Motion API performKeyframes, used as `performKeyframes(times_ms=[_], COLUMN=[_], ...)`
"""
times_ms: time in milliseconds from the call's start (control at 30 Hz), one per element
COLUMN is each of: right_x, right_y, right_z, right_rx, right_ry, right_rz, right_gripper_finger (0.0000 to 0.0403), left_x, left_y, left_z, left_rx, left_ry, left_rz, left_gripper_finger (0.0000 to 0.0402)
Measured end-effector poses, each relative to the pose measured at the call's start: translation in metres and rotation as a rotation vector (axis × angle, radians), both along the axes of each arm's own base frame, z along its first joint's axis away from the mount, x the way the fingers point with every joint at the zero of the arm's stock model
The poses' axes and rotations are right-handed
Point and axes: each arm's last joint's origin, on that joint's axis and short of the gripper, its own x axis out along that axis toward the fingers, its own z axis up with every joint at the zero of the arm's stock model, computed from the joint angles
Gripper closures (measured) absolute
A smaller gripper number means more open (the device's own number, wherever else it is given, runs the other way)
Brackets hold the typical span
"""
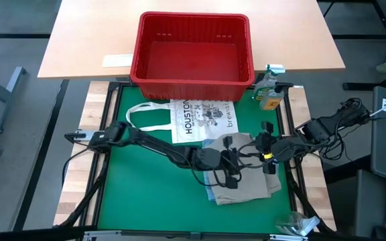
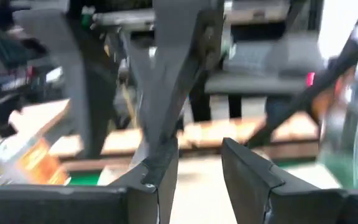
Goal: Fold Laundry from Bin
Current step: Fold the light brown shorts from the red laundry basket
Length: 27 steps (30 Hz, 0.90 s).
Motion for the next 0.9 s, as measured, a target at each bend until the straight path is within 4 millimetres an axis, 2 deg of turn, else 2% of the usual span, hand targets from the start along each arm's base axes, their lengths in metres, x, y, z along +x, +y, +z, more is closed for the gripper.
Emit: performKeyframes(times_ms=[200,367,567,900], right_x=[0.001,0.003,0.004,-0.008], right_y=[-0.001,-0.001,-0.010,-0.029], right_z=[-0.004,-0.031,-0.071,-0.136], right_rx=[-0.037,-0.094,-0.149,-0.121], right_ry=[-0.002,0.053,0.112,0.311], right_rz=[-0.024,-0.045,-0.169,-0.291], right_gripper_finger=[0.0243,0.0243,0.0243,0.0243], left_x=[-0.035,-0.055,-0.060,-0.046], left_y=[0.006,0.013,0.022,0.041], left_z=[0.030,0.035,0.011,-0.067], left_rx=[-0.035,-0.123,-0.202,-0.202], left_ry=[0.266,0.421,0.591,0.769], left_rz=[0.031,0.086,0.182,0.284], left_gripper_finger=[0.0296,0.0306,0.0315,0.0333])
